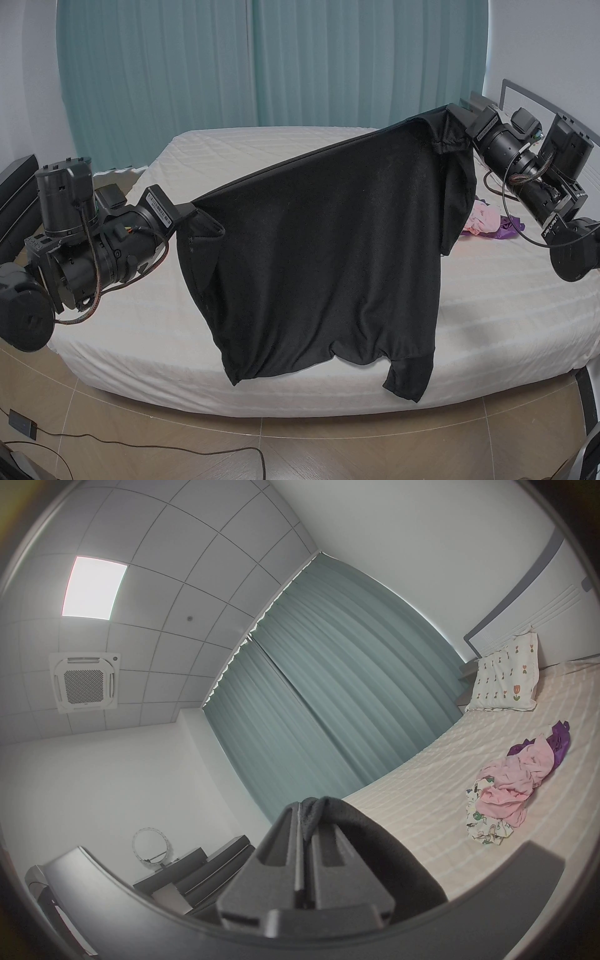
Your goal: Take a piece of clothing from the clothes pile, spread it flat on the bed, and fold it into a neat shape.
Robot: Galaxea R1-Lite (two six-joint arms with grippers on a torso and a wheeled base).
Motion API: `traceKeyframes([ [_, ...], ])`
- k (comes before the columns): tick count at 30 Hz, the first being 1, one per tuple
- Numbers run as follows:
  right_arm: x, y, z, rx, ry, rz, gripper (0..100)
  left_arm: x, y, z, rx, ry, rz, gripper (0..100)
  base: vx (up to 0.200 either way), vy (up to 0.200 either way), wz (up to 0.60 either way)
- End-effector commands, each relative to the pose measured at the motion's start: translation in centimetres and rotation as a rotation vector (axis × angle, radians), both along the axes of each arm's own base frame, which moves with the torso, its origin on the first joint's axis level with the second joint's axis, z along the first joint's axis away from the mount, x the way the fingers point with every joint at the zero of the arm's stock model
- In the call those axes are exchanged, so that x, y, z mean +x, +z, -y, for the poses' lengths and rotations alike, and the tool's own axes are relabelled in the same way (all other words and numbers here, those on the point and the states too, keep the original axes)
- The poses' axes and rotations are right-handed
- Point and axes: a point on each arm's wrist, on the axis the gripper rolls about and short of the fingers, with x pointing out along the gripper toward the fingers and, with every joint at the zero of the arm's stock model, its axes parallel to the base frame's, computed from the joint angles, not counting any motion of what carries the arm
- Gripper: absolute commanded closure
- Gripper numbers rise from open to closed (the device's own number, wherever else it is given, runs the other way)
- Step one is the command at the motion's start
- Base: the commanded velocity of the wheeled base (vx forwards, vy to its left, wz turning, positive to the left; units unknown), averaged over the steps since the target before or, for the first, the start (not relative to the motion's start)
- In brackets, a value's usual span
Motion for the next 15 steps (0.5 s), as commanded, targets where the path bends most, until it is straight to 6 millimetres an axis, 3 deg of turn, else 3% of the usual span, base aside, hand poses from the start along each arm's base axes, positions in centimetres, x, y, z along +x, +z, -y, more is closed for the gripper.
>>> traceKeyframes([
  [1,1.1,-1.0,-0.3,-0.011,-0.008,-0.021,100,1.6,-0.3,0.4,0.006,0.01,-0.008,100,0.2,0.0,0.0],
  [11,3.2,-2.6,-0.9,-0.026,-0.036,-0.058,100,5.9,-2.3,0.6,0.03,0.048,-0.056,100,0.2,0.0,0.0],
  [15,4.5,-4.5,-0.9,-0.058,-0.053,-0.098,100,7.4,-3.1,1.0,0.038,0.05,-0.074,100,0.2,0.0,0.0],
])
